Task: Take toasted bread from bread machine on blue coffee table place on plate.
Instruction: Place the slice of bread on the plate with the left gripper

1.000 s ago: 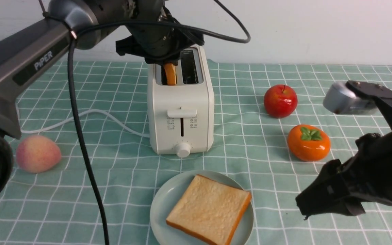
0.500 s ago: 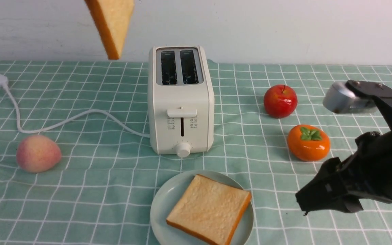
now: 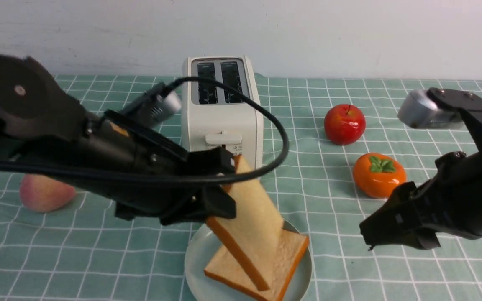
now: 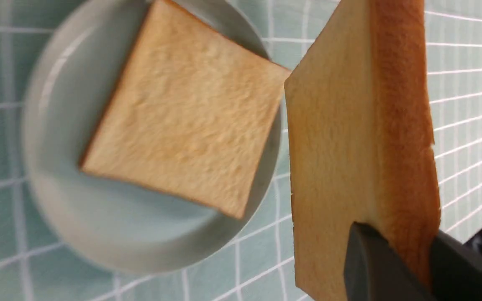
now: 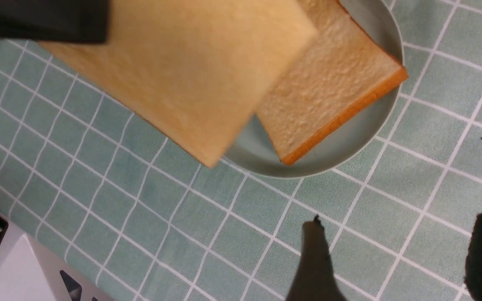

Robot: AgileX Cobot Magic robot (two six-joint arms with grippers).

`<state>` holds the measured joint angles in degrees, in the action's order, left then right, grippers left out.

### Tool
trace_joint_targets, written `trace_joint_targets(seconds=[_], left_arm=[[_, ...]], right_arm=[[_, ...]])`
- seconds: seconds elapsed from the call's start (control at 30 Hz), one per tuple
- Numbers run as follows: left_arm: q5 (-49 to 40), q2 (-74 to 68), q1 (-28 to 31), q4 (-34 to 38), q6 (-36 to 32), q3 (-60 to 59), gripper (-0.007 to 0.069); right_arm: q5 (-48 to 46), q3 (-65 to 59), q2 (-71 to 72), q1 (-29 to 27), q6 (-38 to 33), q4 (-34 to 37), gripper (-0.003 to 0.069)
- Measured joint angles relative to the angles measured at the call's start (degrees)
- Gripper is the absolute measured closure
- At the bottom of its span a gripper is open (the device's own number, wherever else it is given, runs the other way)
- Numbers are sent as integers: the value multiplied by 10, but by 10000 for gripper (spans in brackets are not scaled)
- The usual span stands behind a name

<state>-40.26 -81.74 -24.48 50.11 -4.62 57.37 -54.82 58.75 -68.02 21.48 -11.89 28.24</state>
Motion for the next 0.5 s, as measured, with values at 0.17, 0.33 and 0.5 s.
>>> trace_joint_targets(seconds=[0.17,0.33,0.5], left_arm=[[43,-73,0,177,-174,-35,539],[57,-127,1,189,-161,-37,535],[75,-130,1,117,-128,-37,403]], right_arm=[[-4,0,0,0,0,-1,197],[-8,0,0,0,0,-1,197],[-17,0,0,0,-1,-2,197]])
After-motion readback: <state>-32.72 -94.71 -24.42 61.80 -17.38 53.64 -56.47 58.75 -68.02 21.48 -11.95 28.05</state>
